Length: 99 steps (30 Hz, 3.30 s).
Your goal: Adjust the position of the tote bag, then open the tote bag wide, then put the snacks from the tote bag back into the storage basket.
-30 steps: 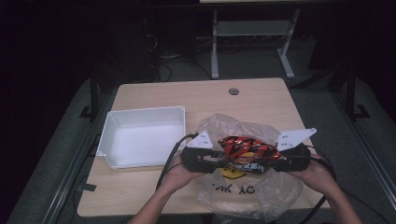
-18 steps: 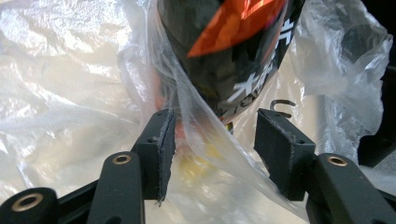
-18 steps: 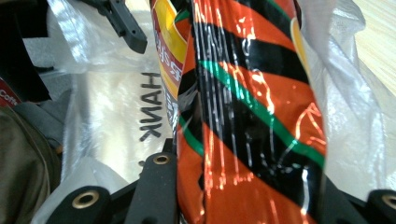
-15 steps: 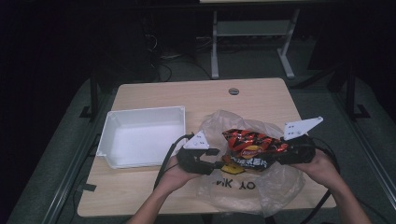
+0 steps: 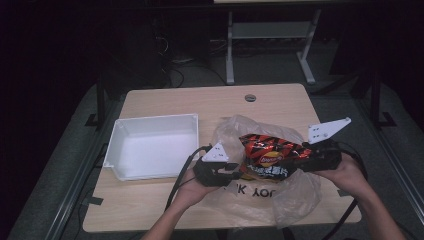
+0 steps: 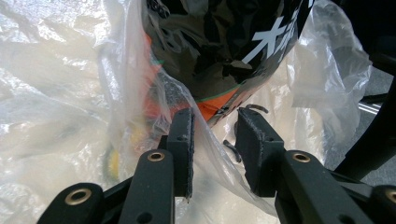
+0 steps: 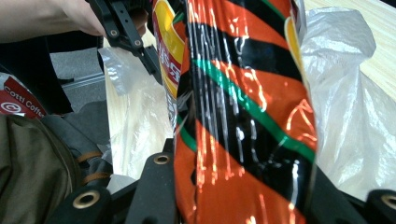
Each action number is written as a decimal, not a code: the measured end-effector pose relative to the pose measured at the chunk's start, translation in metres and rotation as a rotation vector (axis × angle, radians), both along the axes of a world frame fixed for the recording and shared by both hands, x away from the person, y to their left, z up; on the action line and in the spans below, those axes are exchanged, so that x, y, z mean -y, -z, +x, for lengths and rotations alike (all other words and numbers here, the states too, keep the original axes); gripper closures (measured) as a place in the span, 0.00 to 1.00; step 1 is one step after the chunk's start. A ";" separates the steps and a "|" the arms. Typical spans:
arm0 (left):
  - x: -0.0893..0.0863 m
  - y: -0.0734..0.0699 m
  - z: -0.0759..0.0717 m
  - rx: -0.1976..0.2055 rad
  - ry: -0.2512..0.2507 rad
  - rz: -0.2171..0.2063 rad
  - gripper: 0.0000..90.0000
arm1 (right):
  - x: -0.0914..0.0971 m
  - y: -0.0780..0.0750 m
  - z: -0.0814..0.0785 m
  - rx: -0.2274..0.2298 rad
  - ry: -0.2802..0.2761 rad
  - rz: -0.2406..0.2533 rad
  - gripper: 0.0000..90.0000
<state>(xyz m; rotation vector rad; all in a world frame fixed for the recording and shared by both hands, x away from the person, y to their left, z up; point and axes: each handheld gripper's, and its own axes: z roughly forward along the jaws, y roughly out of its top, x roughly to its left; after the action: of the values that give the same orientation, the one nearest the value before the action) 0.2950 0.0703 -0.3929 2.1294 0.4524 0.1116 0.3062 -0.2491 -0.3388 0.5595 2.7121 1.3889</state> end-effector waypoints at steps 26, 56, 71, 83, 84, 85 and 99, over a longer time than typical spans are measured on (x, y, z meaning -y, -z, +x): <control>0.019 0.015 0.002 0.012 -0.019 0.003 0.78 | 0.023 -0.040 0.012 -0.032 -0.015 0.061 0.78; -0.016 -0.010 -0.004 0.038 -0.053 0.036 0.57 | 0.022 -0.064 0.021 -0.031 -0.012 0.050 0.78; -0.041 -0.017 -0.008 0.048 -0.093 0.054 0.53 | 0.022 -0.075 0.022 -0.030 -0.010 0.052 0.78; -0.065 -0.017 -0.014 0.052 -0.140 0.054 0.52 | 0.013 -0.096 0.020 -0.019 -0.019 0.057 0.78; -0.065 -0.017 -0.014 0.052 -0.140 0.054 0.51 | 0.013 -0.096 0.020 -0.019 -0.019 0.057 0.78; -0.069 -0.017 -0.015 0.045 -0.147 0.049 0.51 | 0.010 -0.099 0.021 -0.021 -0.023 0.057 0.78; -0.099 -0.012 -0.018 0.042 -0.201 0.052 0.49 | -0.013 -0.112 0.032 -0.006 -0.056 0.054 0.78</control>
<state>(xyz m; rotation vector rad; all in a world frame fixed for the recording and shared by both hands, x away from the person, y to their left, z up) 0.2768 0.1691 -0.3811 2.1238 0.6442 0.2847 0.3380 -0.2358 -0.2264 0.4960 2.7224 1.4804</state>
